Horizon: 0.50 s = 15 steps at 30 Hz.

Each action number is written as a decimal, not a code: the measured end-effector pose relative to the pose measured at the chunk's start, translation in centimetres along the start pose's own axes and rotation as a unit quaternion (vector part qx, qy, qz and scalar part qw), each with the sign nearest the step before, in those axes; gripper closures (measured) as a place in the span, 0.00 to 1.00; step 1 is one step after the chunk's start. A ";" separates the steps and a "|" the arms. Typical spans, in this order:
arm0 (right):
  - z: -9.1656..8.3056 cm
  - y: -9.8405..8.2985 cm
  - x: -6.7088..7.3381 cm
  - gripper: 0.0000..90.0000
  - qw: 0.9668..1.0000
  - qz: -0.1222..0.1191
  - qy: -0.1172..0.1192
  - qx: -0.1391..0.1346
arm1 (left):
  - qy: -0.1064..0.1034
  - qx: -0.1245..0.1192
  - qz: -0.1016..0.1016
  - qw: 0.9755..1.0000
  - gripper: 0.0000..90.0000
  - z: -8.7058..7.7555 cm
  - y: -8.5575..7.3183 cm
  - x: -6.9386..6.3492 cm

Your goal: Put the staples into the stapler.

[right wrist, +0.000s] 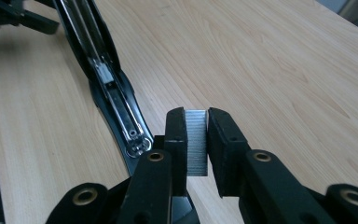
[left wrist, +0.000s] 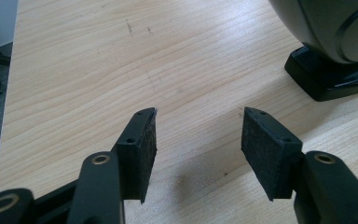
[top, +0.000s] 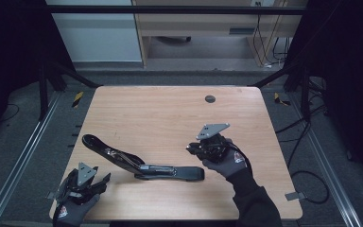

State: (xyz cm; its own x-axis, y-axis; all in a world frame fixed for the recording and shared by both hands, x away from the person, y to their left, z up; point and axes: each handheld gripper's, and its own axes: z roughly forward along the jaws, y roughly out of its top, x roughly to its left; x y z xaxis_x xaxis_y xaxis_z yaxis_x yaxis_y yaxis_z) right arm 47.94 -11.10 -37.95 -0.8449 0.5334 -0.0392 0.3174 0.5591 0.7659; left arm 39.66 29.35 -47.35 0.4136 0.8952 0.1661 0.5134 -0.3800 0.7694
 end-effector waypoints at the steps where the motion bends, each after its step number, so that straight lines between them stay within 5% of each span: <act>1: 0.0 0.0 0.0 0.87 1.000 0.000 0.000 0.000 | 0.000 0.001 0.000 1.000 0.50 0.0 0.0 0.0; 15: 2.4 1.7 0.4 0.87 0.998 -0.039 0.056 0.013 | 0.001 0.002 0.000 1.000 0.50 0.0 0.0 0.0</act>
State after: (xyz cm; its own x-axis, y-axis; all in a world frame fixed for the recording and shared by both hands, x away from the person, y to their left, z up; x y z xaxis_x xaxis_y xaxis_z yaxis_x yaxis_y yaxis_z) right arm 49.18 -8.40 -38.22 -0.9099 0.4142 -0.0242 0.2591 0.6128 0.7466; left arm 39.67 29.37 -47.37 0.4124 0.8956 0.1670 0.5159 -0.3807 0.7674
